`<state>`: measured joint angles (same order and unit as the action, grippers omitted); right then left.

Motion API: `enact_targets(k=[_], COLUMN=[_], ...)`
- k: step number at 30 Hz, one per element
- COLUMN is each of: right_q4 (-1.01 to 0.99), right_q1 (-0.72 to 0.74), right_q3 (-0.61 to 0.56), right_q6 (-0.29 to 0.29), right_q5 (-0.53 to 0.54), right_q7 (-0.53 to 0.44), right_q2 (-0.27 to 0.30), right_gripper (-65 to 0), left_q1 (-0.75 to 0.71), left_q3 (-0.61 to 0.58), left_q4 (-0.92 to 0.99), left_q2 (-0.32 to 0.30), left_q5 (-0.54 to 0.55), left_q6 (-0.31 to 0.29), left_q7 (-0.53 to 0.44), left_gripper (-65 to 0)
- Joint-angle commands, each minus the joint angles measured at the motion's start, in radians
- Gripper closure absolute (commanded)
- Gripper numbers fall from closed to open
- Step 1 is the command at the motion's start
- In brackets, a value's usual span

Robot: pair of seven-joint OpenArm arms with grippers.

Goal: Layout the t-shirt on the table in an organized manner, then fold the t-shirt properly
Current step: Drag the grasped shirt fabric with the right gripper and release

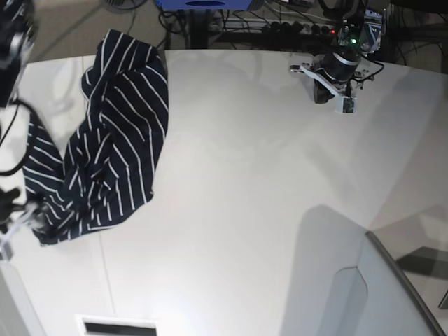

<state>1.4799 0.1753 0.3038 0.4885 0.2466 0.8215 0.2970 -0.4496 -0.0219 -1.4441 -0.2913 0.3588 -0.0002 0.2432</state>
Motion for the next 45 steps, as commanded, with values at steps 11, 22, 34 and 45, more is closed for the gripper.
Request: enact_targets(k=[11,22,34,45], right_q4=[0.195,0.020,0.230,0.348], right_q1=[-0.156,-0.122,-0.139,-0.221], right_q3=[-0.007,-0.004,0.188,0.346], right_q6=[-0.100,-0.096,-0.100,-0.093], right_q5=[0.018,0.018,0.020,0.021], right_q7=[0.074,0.046,0.189,0.335], right_q2=[-0.204,-0.201,-0.150,-0.158], right_gripper=[-51.5,-32.4,-0.6,-0.6], left_q1=[-0.005,-0.007,-0.007,0.054], left_q3=[0.006,0.004,0.006,-0.071], left_q4=[-0.010,-0.010,0.001,0.038], left_q2=[-0.009,-0.010,-0.013,-0.016], left_q5=[-0.001,-0.001,-0.001,-0.001], left_q6=[0.004,0.004,0.004,0.004], left_q7=[-0.006,-0.006,-0.008,-0.008], left_gripper=[0.0,0.0,0.0,0.0])
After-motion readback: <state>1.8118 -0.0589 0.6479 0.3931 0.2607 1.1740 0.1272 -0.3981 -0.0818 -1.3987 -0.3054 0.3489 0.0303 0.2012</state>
